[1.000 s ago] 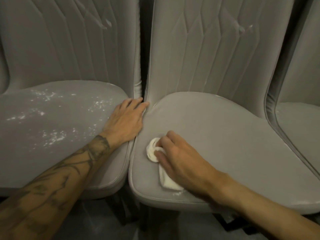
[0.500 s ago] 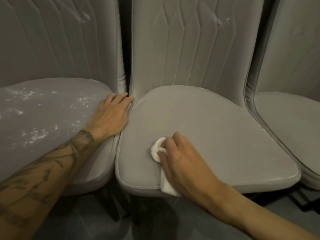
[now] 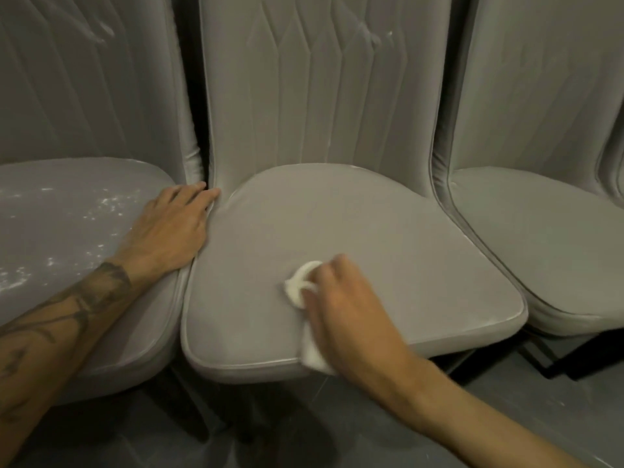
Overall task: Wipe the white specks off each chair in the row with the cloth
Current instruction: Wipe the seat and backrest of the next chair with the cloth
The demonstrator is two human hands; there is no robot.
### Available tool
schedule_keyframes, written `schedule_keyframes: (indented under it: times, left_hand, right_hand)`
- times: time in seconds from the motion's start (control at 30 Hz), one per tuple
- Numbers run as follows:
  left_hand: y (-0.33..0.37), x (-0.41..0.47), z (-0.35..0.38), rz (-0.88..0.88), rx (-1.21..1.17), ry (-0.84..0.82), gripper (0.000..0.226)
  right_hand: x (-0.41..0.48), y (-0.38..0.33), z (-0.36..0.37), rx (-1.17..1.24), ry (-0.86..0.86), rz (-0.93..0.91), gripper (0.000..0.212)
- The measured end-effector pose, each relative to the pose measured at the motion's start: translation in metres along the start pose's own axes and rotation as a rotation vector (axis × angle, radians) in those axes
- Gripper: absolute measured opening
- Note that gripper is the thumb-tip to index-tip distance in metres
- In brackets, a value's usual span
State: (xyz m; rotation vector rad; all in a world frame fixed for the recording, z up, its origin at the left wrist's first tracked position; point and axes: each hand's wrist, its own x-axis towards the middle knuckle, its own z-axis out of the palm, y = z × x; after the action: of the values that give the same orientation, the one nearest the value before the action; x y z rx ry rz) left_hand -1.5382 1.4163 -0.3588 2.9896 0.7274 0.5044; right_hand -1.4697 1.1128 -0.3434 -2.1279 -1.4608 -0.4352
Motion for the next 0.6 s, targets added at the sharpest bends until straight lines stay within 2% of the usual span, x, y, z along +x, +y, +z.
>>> schedule_keyframes:
  times: [0.1,0.23,0.27,0.37,0.47,0.53,0.6]
  left_hand:
    - [-0.003,0.002,0.001,-0.004,0.009,-0.009,0.051]
    - [-0.009,0.004,0.006,0.022,0.029,0.006,0.051]
    - [-0.009,0.005,0.007,0.023,0.03,0.007,0.051]
    - [-0.008,0.004,0.009,0.027,0.023,0.016,0.049]
    - [-0.008,0.003,0.009,0.03,0.032,0.015,0.051]
    - [-0.009,0.003,0.009,0.02,0.032,0.012,0.048]
    - [-0.008,0.003,0.008,0.014,0.028,0.01,0.052]
  right_hand:
    - [0.013,-0.037,0.02,0.058,-0.109,-0.082,0.008]
    - [0.0,0.011,-0.008,0.131,-0.129,-0.062,0.018]
    - [-0.009,0.034,-0.019,0.115,-0.109,-0.021,0.017]
    - [-0.031,0.105,-0.05,-0.031,-0.076,0.29,0.02]
    - [-0.033,0.128,-0.057,-0.163,-0.017,0.539,0.017]
    - [-0.024,0.102,-0.045,-0.134,0.018,0.462,0.013]
    - [-0.018,0.069,-0.032,-0.034,-0.055,0.292,0.014]
